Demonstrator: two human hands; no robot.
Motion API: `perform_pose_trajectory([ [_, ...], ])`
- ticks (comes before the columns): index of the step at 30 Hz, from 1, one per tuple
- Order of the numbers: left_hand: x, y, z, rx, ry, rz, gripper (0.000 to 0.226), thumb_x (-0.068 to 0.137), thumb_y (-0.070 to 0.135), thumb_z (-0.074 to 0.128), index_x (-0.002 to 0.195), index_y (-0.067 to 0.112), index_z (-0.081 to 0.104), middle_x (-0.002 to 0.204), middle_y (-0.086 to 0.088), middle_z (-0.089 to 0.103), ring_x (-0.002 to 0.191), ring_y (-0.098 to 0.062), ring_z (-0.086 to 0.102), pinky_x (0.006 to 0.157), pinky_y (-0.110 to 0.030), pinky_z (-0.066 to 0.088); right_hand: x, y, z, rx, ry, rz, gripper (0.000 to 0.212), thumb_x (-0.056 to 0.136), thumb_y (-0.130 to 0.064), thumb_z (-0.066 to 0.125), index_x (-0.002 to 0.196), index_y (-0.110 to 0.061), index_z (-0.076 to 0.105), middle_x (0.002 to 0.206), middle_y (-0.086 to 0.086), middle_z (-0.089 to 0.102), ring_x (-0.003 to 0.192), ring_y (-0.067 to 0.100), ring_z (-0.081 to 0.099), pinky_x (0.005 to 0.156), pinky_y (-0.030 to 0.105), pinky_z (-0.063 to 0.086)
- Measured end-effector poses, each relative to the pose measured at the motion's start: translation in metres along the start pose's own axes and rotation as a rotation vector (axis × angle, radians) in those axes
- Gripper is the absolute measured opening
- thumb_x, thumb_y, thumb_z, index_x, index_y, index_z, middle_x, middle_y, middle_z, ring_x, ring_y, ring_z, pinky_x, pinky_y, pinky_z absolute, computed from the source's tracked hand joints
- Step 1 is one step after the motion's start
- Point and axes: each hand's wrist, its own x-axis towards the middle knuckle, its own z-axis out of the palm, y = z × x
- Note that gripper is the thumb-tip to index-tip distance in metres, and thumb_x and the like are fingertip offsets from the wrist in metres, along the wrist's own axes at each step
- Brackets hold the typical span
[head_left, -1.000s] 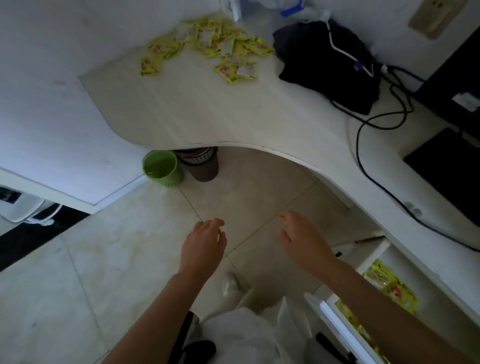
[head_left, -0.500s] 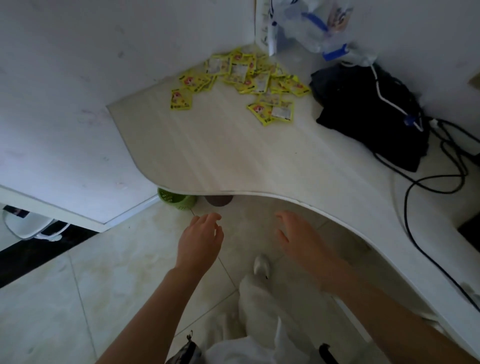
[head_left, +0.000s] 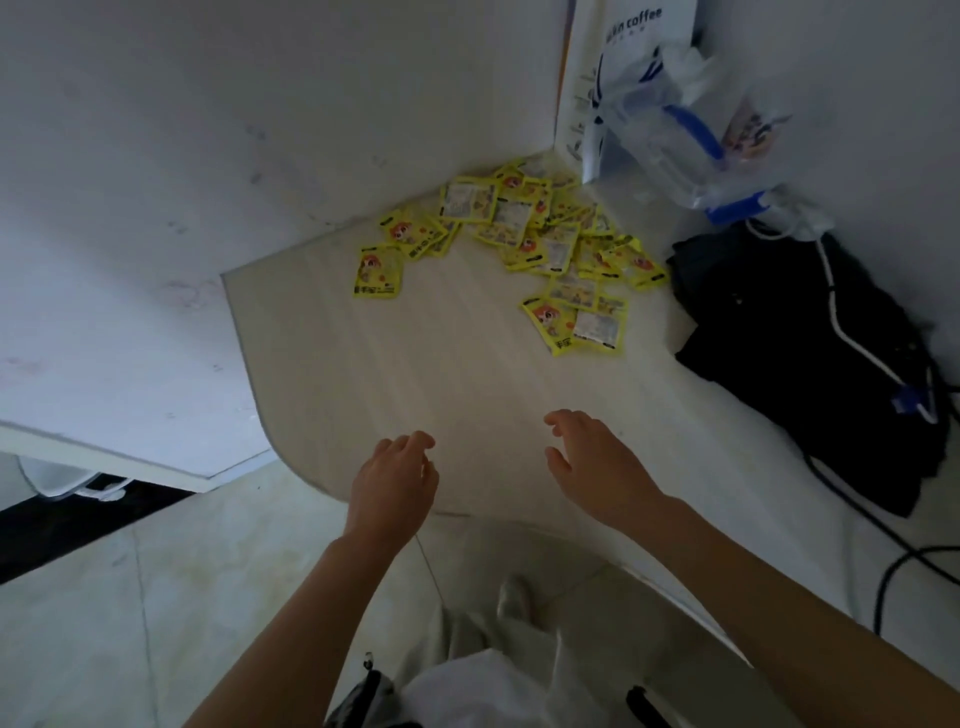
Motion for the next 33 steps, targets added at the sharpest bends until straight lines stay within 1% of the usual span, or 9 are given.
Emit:
perform_pose_trajectory([
  [6, 0.068, -0.013, -0.012, 0.051, -0.021, -0.023, 0.028, 0.093, 0.022, 0.049, 0.12, 0.021, 0.059, 0.109, 0.004, 0.066, 0.105, -0.017, 0.055, 0.08, -0.035, 0.051, 0.063, 0.006, -0.018, 0.017, -0.009, 0.015, 0.037, 0.097, -0.028, 0.044, 0.132, -0.019, 0.043, 0.125, 0.003, 0.053, 0.113, 0.022, 0.05, 0.089, 0.036, 0.046],
  [10, 0.119, -0.031, -0.024, 0.088, -0.063, -0.014, 0.027, 0.093, 0.023, 0.049, 0.119, 0.021, 0.058, 0.111, 0.003, 0.065, 0.108, -0.02, 0.055, 0.081, -0.036, 0.051, 0.111, 0.008, -0.027, 0.008, -0.019, 0.051, 0.037, 0.095, -0.028, 0.046, 0.131, -0.018, 0.044, 0.125, 0.005, 0.054, 0.115, 0.023, 0.051, 0.09, 0.04, 0.048],
  [14, 0.175, -0.051, -0.034, 0.11, -0.111, -0.02, 0.027, 0.094, 0.024, 0.048, 0.119, 0.02, 0.057, 0.112, 0.001, 0.064, 0.11, -0.021, 0.054, 0.084, -0.037, 0.05, 0.157, 0.015, -0.034, 0.026, 0.0, 0.167, 0.034, 0.095, -0.026, 0.048, 0.125, -0.011, 0.049, 0.12, 0.013, 0.055, 0.111, 0.031, 0.054, 0.086, 0.041, 0.049],
  [17, 0.209, -0.062, -0.036, 0.092, -0.166, -0.049, 0.026, 0.094, 0.025, 0.048, 0.118, 0.018, 0.058, 0.114, -0.001, 0.062, 0.111, -0.022, 0.054, 0.087, -0.039, 0.05, 0.18, 0.027, -0.039, 0.053, -0.009, 0.28, 0.032, 0.095, -0.023, 0.049, 0.122, -0.007, 0.052, 0.12, 0.016, 0.056, 0.114, 0.036, 0.053, 0.09, 0.044, 0.048],
  [19, 0.236, -0.071, -0.039, 0.055, -0.169, -0.085, 0.027, 0.093, 0.025, 0.051, 0.118, 0.017, 0.058, 0.116, -0.004, 0.06, 0.112, -0.025, 0.054, 0.089, -0.04, 0.049, 0.193, 0.037, -0.042, 0.075, 0.003, 0.359, 0.032, 0.094, -0.021, 0.049, 0.121, -0.005, 0.053, 0.118, 0.018, 0.057, 0.114, 0.036, 0.053, 0.09, 0.042, 0.048],
  [22, 0.277, -0.086, -0.049, -0.017, -0.131, -0.179, 0.03, 0.091, 0.021, 0.054, 0.119, 0.011, 0.059, 0.118, -0.012, 0.058, 0.111, -0.032, 0.055, 0.09, -0.042, 0.048, 0.209, 0.053, -0.043, 0.075, 0.002, 0.435, 0.019, 0.093, -0.023, 0.048, 0.105, -0.009, 0.053, 0.109, 0.016, 0.057, 0.109, 0.037, 0.055, 0.088, 0.042, 0.048],
  [26, 0.315, -0.099, -0.054, -0.051, -0.069, -0.301, 0.033, 0.092, 0.023, 0.055, 0.12, 0.006, 0.056, 0.118, -0.019, 0.055, 0.11, -0.039, 0.054, 0.087, -0.046, 0.047, 0.222, 0.069, -0.038, 0.02, 0.028, 0.552, 0.036, 0.093, -0.021, 0.049, 0.124, -0.001, 0.049, 0.124, 0.021, 0.049, 0.113, 0.041, 0.05, 0.095, 0.043, 0.042],
  [30, 0.34, -0.101, -0.05, -0.123, -0.054, -0.431, 0.047, 0.091, 0.029, 0.057, 0.131, 0.006, 0.048, 0.129, -0.021, 0.051, 0.119, -0.04, 0.05, 0.095, -0.049, 0.044, 0.234, 0.076, -0.038, -0.024, 0.091, 0.713, 0.035, 0.09, -0.02, 0.048, 0.12, -0.001, 0.045, 0.121, 0.023, 0.044, 0.107, 0.041, 0.047, 0.088, 0.043, 0.041],
  [33, 0.35, -0.098, -0.044, -0.127, -0.045, -0.484, 0.053, 0.09, 0.032, 0.059, 0.132, 0.003, 0.045, 0.131, -0.023, 0.049, 0.121, -0.042, 0.046, 0.098, -0.049, 0.04, 0.24, 0.08, -0.039, 0.019, 0.083, 0.858, 0.048, 0.091, -0.029, 0.053, 0.126, -0.002, 0.036, 0.128, 0.026, 0.039, 0.116, 0.043, 0.043, 0.095, 0.046, 0.039],
])
